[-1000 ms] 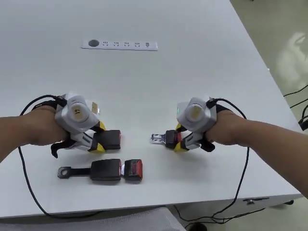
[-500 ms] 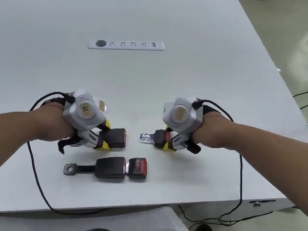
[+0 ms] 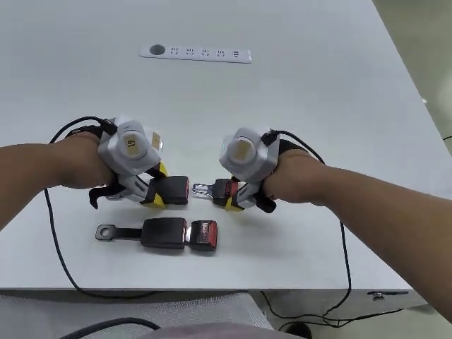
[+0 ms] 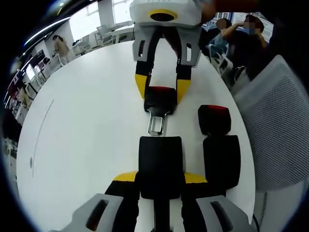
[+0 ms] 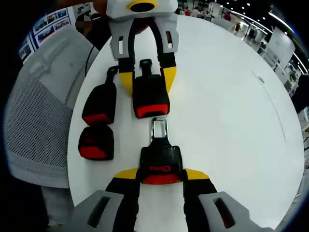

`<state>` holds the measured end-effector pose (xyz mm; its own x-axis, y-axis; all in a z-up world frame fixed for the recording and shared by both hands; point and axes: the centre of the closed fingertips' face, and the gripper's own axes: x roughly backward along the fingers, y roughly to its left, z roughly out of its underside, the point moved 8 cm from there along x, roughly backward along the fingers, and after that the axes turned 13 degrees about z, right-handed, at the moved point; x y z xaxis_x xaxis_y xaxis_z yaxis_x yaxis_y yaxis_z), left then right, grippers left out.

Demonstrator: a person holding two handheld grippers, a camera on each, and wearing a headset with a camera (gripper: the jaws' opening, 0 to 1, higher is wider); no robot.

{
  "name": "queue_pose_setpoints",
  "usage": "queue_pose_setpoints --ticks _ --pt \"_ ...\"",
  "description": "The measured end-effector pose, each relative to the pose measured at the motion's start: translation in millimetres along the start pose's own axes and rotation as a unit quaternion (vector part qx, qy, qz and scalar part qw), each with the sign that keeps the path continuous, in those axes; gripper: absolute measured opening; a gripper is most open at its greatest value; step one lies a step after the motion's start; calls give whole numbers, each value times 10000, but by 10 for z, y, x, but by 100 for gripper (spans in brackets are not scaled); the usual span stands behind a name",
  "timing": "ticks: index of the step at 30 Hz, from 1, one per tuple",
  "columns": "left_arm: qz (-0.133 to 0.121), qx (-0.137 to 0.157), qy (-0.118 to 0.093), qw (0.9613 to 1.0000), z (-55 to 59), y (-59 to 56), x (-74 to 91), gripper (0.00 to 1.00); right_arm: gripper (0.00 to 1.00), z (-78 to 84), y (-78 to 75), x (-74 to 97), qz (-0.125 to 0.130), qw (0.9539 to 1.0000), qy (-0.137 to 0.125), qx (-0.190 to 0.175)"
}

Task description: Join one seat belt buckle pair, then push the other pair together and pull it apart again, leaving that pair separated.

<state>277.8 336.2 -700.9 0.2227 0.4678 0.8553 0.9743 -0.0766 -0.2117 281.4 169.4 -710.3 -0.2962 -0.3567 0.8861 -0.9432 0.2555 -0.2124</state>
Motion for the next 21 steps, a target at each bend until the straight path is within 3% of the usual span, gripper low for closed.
queue_pose_setpoints --ticks 4,10,16,21 --pt "-9 -14 30 10000 -27 -26 5 34 32 -37 23 2 4 10000 66 26" --pt "-19 10 52 10000 -9 0 -1 34 31 -135 73 -26 118 9986 -12 510" --pt "-5 1 30 10000 21 37 -10 34 31 -196 67 -75 26 9989 -158 448" --pt "-12 -15 -26 10000 31 38 -12 34 31 -150 40 -63 -136 9989 -265 365"
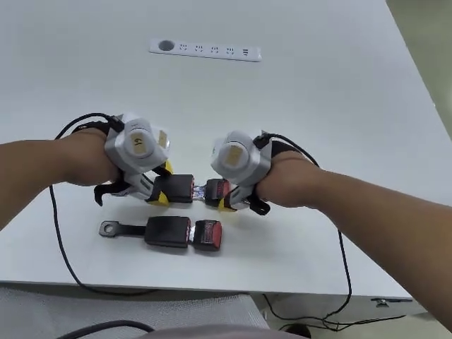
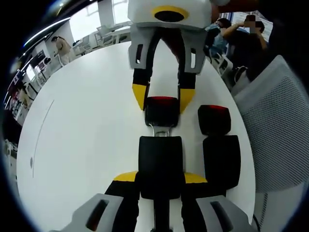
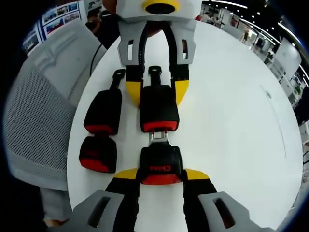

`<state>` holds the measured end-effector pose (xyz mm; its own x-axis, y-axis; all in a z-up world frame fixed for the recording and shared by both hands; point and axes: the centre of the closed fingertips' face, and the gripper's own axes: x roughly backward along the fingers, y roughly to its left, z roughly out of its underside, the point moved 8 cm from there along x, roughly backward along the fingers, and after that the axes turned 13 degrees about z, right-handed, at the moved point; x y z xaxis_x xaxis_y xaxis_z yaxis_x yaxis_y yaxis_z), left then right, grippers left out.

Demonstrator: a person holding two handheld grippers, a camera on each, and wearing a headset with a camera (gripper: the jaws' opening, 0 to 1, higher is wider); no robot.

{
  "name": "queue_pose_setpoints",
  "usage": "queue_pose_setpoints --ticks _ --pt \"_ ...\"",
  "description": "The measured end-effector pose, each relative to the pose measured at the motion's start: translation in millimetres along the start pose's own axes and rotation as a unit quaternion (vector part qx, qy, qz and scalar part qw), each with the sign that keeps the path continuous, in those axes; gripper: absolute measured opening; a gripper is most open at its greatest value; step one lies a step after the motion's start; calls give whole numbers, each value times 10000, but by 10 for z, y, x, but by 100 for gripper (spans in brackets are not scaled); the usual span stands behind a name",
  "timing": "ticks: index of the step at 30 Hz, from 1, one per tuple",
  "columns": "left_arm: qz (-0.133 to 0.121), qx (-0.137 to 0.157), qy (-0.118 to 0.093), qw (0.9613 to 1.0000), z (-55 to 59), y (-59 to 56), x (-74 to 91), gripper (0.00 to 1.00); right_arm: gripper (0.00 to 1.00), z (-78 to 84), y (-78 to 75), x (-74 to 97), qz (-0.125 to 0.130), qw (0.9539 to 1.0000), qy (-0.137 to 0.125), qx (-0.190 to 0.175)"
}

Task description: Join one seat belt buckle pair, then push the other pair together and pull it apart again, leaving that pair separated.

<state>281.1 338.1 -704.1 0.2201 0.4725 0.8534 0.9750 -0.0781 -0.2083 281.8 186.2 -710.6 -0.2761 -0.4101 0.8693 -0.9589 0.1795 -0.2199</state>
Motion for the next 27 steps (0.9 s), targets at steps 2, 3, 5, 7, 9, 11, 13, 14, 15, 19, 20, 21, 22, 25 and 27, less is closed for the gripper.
queue_pose_setpoints --ticks 2,3,5,7,9,11,13,14,15,19,20,21,22,25,27 --pt "-1 1 -15 10000 8 8 -3 34 31 -2 3 -3 -14 10000 -27 15" --pt "-7 1 -15 10000 4 5 -4 33 31 -3 0 -6 -21 10000 -33 6" --pt "-13 0 -19 10000 3 1 -5 33 30 -9 -2 -8 -37 10000 -43 19" --pt "-11 12 -52 10000 12 8 -7 33 30 -14 -12 -18 -46 10000 -44 18" --pt "-9 17 -75 10000 16 11 -9 33 30 -22 -14 -22 -56 10000 -32 26" --pt "-4 25 -98 9999 26 21 -12 33 30 -29 -9 -23 -68 10000 -9 26" --pt "2 29 -113 9999 34 30 -16 33 30 -38 -5 -22 -83 10000 3 18" --pt "10 25 -118 9999 37 34 -18 33 30 -44 -10 -26 -89 10000 3 34" --pt "14 23 -121 9999 39 38 -20 33 30 -49 -14 -29 -94 9999 6 45" --pt "22 16 -128 9999 53 53 -29 33 29 -62 -21 -49 -104 9999 18 68" --pt "24 18 -136 9999 56 56 -31 33 29 -80 -27 -76 -107 9999 10 42" --pt "23 24 -140 9999 62 61 -34 33 29 -100 -21 -89 -106 9999 9 41" --pt "25 14 -143 9999 67 64 -36 33 29 -135 9 -102 -103 9999 -3 47" --pt "23 2 -165 9999 80 68 -41 33 29 -194 23 -124 -84 9999 98 60" --pt "16 9 -196 9998 84 66 -42 33 29 -190 11 -122 -103 9998 123 120"
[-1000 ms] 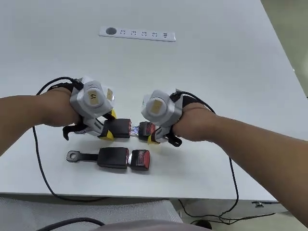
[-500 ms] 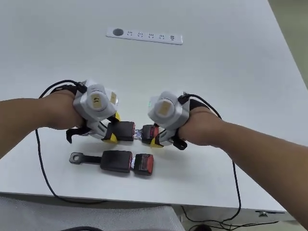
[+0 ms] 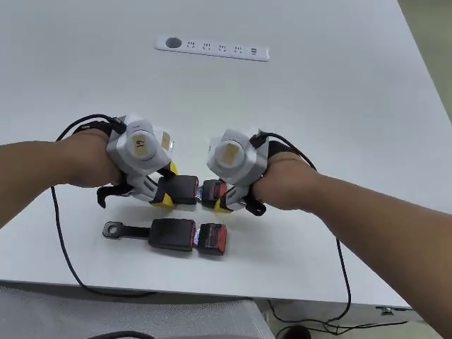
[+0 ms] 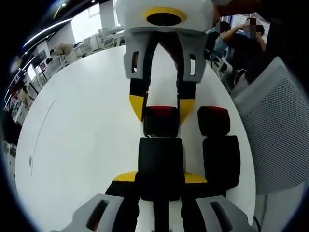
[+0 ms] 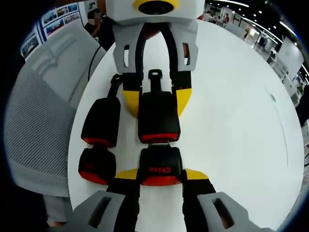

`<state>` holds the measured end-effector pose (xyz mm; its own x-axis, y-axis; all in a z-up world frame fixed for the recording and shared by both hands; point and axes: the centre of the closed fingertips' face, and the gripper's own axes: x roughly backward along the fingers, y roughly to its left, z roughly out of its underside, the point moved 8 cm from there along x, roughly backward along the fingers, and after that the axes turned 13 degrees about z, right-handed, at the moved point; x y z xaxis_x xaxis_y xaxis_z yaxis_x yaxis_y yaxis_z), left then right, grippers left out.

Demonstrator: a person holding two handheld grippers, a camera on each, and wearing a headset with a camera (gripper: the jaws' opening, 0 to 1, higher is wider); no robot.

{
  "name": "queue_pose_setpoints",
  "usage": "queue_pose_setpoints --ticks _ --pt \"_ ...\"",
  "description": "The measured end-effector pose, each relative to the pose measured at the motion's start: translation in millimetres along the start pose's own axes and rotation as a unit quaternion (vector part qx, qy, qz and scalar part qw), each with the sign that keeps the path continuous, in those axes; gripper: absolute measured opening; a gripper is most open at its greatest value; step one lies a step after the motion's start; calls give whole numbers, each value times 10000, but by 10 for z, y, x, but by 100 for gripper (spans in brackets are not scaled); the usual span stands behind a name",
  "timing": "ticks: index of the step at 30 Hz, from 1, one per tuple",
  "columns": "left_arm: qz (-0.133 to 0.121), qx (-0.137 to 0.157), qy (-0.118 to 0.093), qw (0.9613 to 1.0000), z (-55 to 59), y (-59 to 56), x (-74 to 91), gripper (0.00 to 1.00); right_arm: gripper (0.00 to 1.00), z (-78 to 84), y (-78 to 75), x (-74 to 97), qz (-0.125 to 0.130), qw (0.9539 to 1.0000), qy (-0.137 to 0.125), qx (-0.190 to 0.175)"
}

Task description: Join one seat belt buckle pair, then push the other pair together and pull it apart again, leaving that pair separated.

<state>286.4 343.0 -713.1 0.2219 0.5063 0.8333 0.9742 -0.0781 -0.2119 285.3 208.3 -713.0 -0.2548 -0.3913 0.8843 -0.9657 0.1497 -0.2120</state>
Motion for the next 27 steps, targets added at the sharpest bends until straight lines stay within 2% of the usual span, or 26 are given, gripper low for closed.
queue_pose_setpoints --ticks 19,27 --pt "-61 73 -80 9999 -8 -37 5 33 31 28 13 17 29 9999 -75 -94" --pt "-60 81 -37 9999 -28 -55 14 33 31 38 29 35 51 9999 -40 -121"
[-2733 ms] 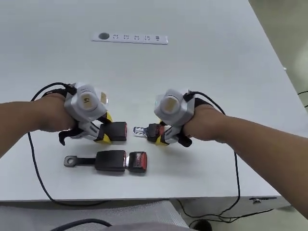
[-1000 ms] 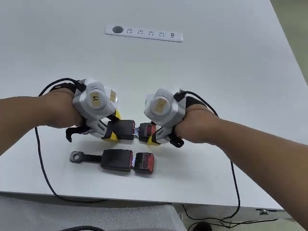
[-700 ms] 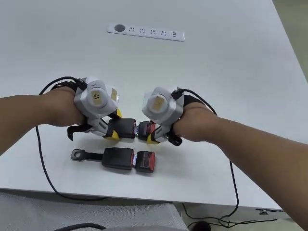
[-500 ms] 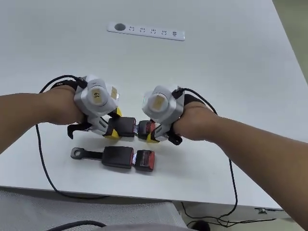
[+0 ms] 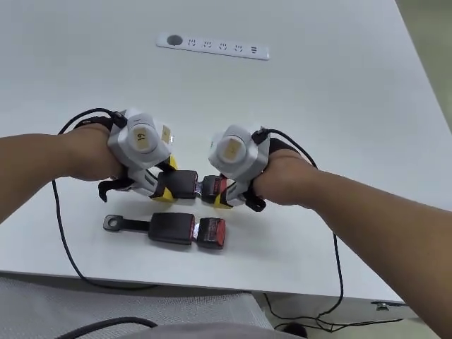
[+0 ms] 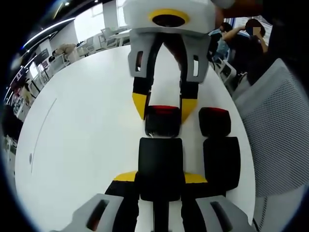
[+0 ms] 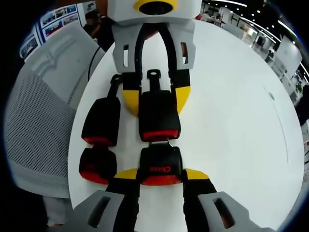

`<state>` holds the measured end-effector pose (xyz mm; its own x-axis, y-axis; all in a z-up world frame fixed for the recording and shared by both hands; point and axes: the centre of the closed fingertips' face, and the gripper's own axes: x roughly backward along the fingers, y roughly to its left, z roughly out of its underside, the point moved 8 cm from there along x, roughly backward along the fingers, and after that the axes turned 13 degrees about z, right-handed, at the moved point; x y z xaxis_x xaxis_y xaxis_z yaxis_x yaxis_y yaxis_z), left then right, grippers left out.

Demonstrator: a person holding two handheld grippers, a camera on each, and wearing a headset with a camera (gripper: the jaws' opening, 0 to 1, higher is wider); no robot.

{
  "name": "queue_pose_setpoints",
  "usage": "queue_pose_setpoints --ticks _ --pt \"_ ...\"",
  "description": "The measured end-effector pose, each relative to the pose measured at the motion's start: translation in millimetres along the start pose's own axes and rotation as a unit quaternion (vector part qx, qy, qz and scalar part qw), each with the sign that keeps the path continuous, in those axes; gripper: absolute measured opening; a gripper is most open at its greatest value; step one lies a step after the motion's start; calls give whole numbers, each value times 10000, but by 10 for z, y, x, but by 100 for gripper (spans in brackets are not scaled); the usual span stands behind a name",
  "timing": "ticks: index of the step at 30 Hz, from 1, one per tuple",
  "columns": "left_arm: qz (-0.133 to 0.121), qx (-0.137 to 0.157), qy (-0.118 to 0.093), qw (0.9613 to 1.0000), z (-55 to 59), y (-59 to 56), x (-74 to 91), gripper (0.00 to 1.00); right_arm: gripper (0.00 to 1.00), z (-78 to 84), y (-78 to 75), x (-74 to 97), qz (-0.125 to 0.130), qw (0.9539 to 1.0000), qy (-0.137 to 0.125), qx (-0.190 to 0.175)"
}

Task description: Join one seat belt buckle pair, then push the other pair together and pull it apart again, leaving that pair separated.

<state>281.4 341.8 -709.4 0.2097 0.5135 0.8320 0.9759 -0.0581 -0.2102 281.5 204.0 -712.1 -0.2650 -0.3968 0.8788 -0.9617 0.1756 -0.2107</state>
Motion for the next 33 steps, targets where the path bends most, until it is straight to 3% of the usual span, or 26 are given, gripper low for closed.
queue_pose_setpoints --ticks 11,14,22,33 --pt "-13 49 2 10000 -21 -25 17 33 31 93 -26 43 29 10000 -2 -20" --pt "-45 92 -53 9999 -39 -52 18 33 32 135 -34 67 21 9999 -158 -37" --pt "-20 73 18 10000 -76 -71 23 33 32 208 -41 109 90 9999 -131 4" --pt "2 37 5 10000 -62 -47 22 34 32 590 -79 302 271 9996 91 23"
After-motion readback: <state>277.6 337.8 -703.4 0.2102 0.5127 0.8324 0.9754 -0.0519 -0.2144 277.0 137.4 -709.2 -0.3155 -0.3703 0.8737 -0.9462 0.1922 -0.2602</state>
